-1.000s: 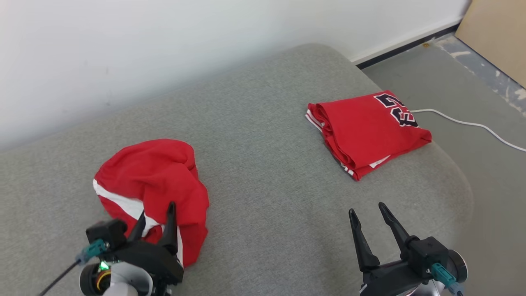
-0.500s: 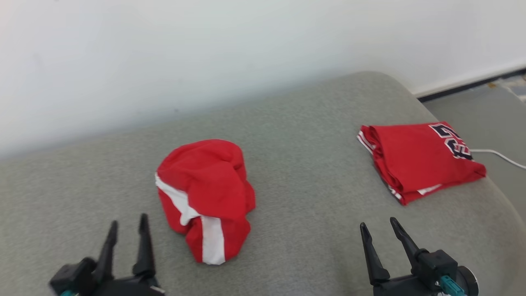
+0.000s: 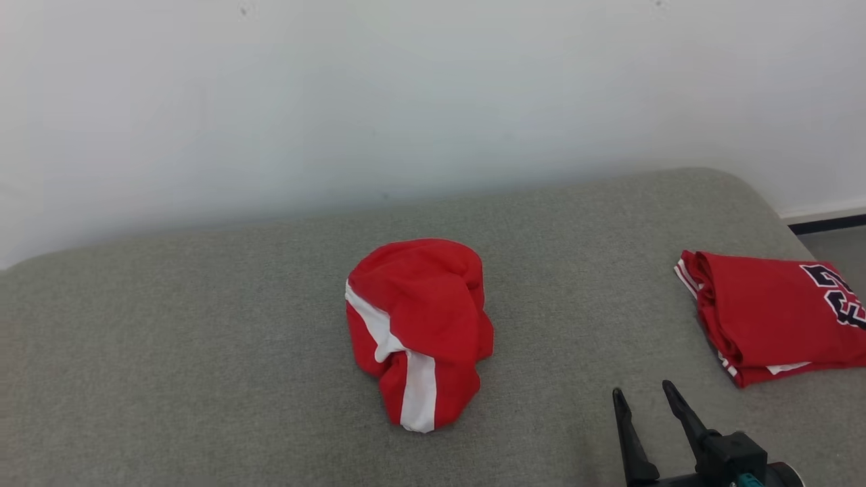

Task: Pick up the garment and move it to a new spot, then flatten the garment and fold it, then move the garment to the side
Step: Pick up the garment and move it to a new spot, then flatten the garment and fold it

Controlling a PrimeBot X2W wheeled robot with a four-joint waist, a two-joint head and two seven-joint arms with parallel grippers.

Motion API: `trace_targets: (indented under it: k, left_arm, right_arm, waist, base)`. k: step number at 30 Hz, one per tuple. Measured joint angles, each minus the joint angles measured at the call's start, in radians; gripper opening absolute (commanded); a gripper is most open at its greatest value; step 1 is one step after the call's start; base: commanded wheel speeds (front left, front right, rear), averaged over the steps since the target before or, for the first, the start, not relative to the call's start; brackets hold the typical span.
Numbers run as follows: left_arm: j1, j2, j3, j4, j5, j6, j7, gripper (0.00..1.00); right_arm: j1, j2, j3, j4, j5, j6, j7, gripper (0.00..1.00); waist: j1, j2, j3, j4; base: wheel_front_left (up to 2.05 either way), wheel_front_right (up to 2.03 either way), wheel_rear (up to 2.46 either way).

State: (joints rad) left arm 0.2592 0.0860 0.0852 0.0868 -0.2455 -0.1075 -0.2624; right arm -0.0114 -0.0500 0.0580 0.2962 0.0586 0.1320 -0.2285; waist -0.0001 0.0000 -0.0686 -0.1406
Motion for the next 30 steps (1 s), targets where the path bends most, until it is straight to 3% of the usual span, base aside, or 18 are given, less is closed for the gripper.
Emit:
trace_targets:
  k: [15, 30]
  left_arm:
    - [0.047, -0.029, 0.107, -0.021, 0.024, -0.022, 0.000, 1.00]
    - [-0.004, -0.004, 0.040, -0.008, 0.007, -0.024, 0.000, 1.00]
  right_arm:
    - [0.030, 0.000, 0.021, 0.029, 0.010, 0.000, -0.005, 1.00]
    - [0.031, 0.000, 0.037, 0.050, 0.021, 0.000, -0.017, 1.00]
  waist:
    - [0.0001, 0.0000, -0.012, 0.067]
    - [0.0001, 0.0000, -0.007, 0.034]
  base:
    - [0.00, 0.00, 0.00]
    - [0.00, 0.00, 0.00]
